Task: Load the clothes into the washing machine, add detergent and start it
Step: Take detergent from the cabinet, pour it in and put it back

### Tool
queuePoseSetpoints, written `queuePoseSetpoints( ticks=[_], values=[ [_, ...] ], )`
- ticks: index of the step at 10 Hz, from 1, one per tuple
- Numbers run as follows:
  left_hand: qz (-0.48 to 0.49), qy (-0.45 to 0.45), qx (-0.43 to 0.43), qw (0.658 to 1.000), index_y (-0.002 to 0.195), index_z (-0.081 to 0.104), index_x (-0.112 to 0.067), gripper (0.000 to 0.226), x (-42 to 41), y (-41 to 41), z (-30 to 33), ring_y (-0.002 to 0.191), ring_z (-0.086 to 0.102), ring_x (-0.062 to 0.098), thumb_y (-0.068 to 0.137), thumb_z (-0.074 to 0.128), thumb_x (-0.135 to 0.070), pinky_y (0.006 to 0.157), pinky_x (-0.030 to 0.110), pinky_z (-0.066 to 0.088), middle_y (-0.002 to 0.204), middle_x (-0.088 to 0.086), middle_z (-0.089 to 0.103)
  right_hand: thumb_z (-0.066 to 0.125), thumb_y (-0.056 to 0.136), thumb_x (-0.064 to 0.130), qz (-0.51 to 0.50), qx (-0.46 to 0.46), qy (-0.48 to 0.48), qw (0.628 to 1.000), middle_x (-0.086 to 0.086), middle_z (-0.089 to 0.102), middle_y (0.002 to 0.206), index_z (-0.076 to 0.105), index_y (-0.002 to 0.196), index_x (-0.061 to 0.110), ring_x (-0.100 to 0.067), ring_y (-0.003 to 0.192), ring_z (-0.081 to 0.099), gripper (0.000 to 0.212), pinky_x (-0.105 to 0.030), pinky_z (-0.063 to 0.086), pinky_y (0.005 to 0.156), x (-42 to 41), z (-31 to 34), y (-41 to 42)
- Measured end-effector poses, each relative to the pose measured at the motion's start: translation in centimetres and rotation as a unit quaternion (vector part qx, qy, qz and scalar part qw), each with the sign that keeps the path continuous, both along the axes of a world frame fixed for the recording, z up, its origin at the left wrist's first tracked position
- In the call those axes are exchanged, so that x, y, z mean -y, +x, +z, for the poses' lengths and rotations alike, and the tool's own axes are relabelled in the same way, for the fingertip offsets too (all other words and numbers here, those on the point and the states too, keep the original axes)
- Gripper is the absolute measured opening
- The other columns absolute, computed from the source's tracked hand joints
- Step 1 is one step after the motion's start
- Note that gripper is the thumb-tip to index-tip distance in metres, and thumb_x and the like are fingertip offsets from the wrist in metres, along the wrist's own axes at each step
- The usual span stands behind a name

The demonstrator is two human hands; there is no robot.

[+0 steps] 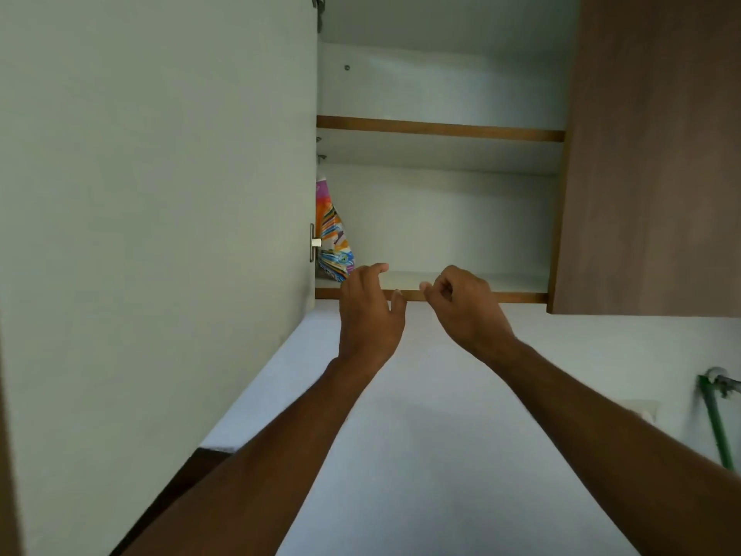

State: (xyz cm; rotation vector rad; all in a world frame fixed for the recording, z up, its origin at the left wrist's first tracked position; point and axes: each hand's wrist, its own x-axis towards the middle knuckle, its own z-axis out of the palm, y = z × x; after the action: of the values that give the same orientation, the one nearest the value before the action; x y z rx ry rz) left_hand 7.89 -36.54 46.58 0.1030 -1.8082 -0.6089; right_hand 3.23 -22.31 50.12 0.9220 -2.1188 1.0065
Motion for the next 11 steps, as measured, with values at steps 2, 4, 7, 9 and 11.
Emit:
queuePoseSetpoints(
  ticks=[2, 4, 7, 9, 11],
  values=[
    [0.02, -0.012, 0.023, 0.999, 0.14, 0.046, -0.018, 0.052, 2.6, -2.3, 0.8, 0.134, 0.038, 0.019, 0.091, 0.065, -0.015, 0.105, 0.029, 0.042, 0.14, 0.006, 0.046, 0.061, 0.096, 0.024, 0.06, 0.033, -0.014, 0.998, 0.002, 0.059, 0.086, 0.055, 0.092, 0.018, -0.014, 0.078, 0.056, 0.009, -0.026, 0.049, 0.066, 4.3, 1.0, -3.1],
    [0.005, 0.012, 0.038, 0.999, 0.145, 0.04, -0.02, 0.059, 5.5, -4.9, 2.9, 0.142, 0.029, 0.023, 0.092, 0.066, -0.014, 0.11, 0.046, 0.043, 0.15, 0.006, 0.035, 0.07, 0.089, 0.016, 0.1, 0.069, -0.034, 0.992, 0.003, 0.06, 0.103, 0.058, 0.108, 0.018, -0.012, 0.092, 0.058, 0.022, -0.019, 0.045, 0.07, 9.1, 3.1, -6.2],
    [0.037, 0.061, 0.007, 0.997, 0.146, 0.038, -0.014, 0.058, 8.9, -9.7, 4.5, 0.144, 0.027, 0.027, 0.094, 0.06, -0.006, 0.113, 0.048, 0.039, 0.153, 0.008, 0.029, 0.075, 0.083, 0.013, 0.208, 0.305, -0.051, 0.928, -0.012, 0.059, 0.125, 0.041, 0.139, 0.013, -0.026, 0.109, 0.062, 0.066, -0.038, 0.058, 0.085, 17.9, 6.1, -11.5],
    [0.069, 0.167, 0.073, 0.981, 0.153, 0.016, -0.013, 0.079, 10.0, -11.4, 6.3, 0.141, 0.03, 0.03, 0.089, 0.062, -0.017, 0.114, 0.048, 0.036, 0.156, 0.009, 0.018, 0.053, 0.094, 0.01, 0.275, 0.36, -0.066, 0.889, -0.028, 0.063, 0.122, 0.058, 0.121, -0.008, -0.031, 0.089, 0.065, 0.033, -0.031, 0.052, 0.067, 19.5, 5.8, -13.2],
    [0.021, 0.328, 0.073, 0.942, 0.15, 0.021, -0.02, 0.081, 11.2, -12.6, 7.6, 0.129, 0.046, 0.029, 0.084, 0.068, -0.015, 0.103, 0.049, 0.049, 0.143, 0.009, 0.04, 0.057, 0.088, 0.004, 0.236, 0.359, -0.05, 0.902, -0.018, 0.069, 0.104, 0.066, 0.108, -0.002, -0.025, 0.086, 0.066, 0.023, -0.033, 0.06, 0.07, 21.6, 4.7, -16.5]
  ],
)
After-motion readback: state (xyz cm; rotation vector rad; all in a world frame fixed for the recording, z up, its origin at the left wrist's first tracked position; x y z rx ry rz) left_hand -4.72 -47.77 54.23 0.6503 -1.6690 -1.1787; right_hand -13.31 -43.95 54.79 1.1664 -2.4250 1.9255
